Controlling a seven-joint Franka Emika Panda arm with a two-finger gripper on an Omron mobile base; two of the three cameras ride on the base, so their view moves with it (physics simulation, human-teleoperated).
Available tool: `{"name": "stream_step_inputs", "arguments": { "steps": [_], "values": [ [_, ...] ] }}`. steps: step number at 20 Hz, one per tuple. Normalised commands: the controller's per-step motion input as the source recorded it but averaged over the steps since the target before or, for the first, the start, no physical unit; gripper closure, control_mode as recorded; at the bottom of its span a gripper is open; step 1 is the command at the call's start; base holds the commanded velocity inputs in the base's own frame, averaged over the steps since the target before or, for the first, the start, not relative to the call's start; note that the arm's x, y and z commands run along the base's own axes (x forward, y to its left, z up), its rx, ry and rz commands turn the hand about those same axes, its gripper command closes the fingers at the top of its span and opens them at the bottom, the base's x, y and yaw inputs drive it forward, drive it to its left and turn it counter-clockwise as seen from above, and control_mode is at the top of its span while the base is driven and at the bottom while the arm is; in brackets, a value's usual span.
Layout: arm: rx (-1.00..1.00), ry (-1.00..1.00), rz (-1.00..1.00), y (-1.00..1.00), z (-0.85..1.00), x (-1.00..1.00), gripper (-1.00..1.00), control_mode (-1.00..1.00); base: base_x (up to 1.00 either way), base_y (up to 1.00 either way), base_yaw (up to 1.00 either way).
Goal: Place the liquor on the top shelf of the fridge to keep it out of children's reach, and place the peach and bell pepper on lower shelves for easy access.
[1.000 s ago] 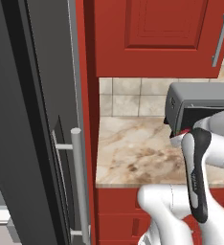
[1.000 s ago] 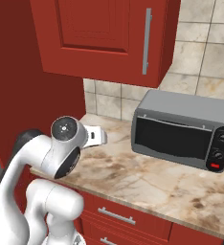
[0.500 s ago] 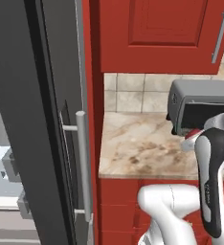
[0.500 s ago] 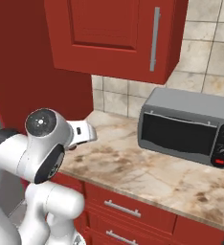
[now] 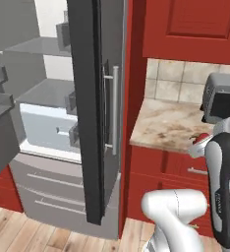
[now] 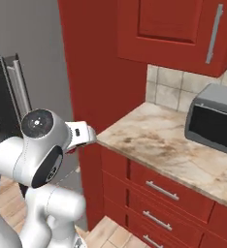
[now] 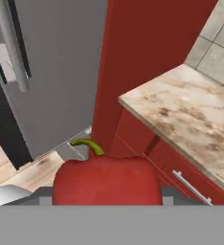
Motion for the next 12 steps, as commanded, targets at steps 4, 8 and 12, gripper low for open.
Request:
{"name": "stream_step_inputs", "arguments": {
  "steps": [4, 8, 12],
  "values": [
    [0.0, 0.0, 0.0, 0.0, 0.0, 0.0, 1.0, 1.0, -0.83, 0.0, 0.57],
    [0.0, 0.0, 0.0, 0.0, 0.0, 0.0, 1.0, 1.0, -0.77, 0.07, 0.57],
    [0.0, 0.0, 0.0, 0.0, 0.0, 0.0, 1.0, 1.0, -0.27, 0.57, 0.47]
  ]
}}
